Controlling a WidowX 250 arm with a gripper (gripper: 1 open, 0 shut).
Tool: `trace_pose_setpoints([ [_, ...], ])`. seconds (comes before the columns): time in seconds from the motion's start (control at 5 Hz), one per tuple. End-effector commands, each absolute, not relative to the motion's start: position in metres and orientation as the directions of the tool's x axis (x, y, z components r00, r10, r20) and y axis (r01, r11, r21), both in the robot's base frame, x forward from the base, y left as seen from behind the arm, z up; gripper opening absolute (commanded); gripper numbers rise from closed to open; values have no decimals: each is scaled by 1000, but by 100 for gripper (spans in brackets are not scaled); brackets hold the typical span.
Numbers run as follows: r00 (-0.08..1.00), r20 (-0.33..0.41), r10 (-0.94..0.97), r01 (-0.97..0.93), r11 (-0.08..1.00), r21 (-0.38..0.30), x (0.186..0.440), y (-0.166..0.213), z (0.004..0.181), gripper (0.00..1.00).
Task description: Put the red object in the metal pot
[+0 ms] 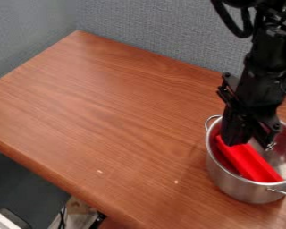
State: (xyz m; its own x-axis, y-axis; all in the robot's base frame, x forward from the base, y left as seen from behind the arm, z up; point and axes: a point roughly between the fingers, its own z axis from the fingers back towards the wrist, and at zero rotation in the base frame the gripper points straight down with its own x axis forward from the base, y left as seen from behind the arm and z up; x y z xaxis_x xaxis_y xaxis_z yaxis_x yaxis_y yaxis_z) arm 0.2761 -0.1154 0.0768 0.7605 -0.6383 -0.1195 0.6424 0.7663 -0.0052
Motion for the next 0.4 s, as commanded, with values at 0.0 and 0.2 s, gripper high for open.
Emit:
trace_pose_setpoints([
  [0.0, 754, -48, -655, 656, 754, 25, 278, -119, 98, 0],
  [0.2, 752, -46, -657, 659, 752, 27, 278, -119, 98, 0],
])
